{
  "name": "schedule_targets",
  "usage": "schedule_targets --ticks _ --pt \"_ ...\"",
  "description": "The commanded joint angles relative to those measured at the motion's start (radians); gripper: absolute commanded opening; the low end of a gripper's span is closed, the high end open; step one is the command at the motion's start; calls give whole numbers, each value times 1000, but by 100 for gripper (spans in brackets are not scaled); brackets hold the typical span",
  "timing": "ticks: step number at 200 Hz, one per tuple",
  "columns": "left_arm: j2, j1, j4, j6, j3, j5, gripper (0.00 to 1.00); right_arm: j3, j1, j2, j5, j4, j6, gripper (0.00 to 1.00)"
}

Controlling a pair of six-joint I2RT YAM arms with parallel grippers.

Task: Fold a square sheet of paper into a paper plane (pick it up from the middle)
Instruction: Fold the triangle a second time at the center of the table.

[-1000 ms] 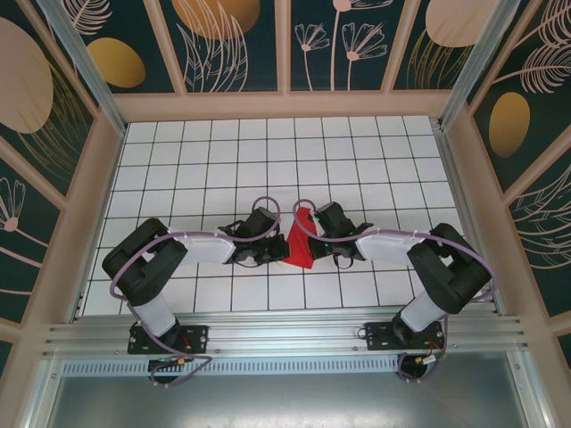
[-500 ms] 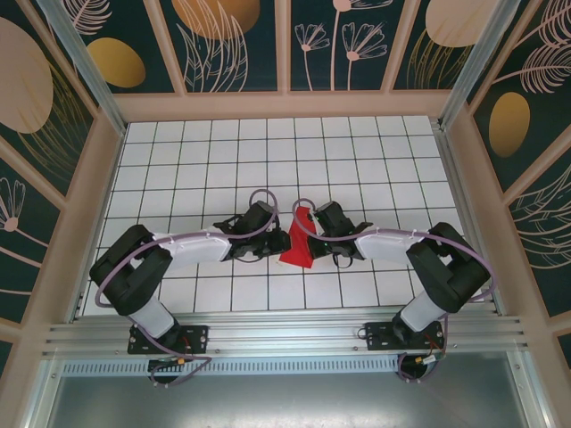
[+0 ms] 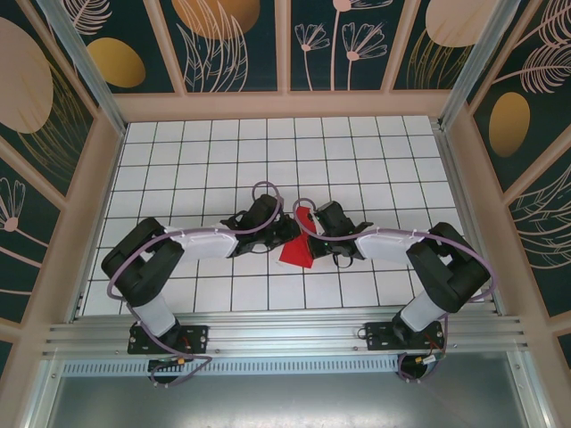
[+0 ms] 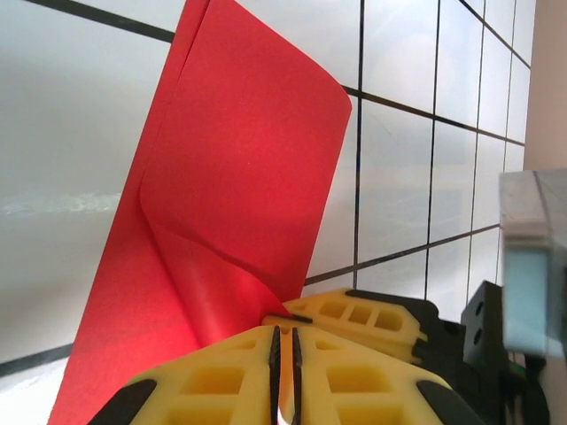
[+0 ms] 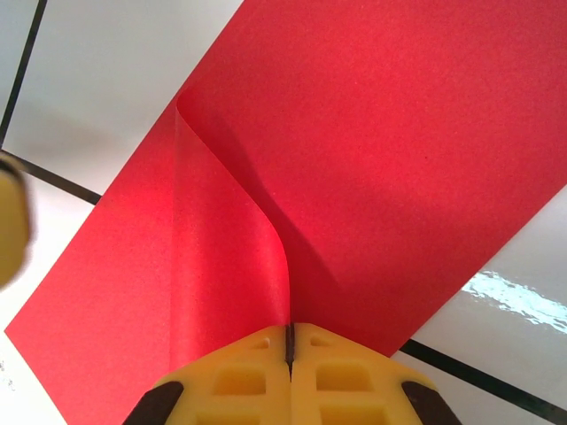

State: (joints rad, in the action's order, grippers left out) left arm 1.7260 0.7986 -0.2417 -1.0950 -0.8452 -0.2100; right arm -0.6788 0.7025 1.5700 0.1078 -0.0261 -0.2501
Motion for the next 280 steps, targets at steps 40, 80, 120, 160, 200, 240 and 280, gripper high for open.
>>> schedule_targets --ticks 40,80,120,160,200,240,280 --pt "99 -6 -128 -93 -18 -37 14 21 -8 1 18 1 -19 4" --pt "116 -6 -133 -94 -17 -35 15 21 -8 3 24 9 -22 4" --pt "132 -6 -109 -83 -7 -15 15 19 -8 4 25 8 -19 4" --pt "139 -6 -93 -89 23 11 14 17 -8 6 29 14 -20 4" --pt "149 -6 -87 -93 53 22 13 12 -8 7 33 17 -25 6" --pt "155 -6 -101 -97 84 28 12 -3 -11 -1 43 10 -35 9" --pt "132 -6 -104 -77 58 6 14 -2 -12 13 49 8 -32 5"
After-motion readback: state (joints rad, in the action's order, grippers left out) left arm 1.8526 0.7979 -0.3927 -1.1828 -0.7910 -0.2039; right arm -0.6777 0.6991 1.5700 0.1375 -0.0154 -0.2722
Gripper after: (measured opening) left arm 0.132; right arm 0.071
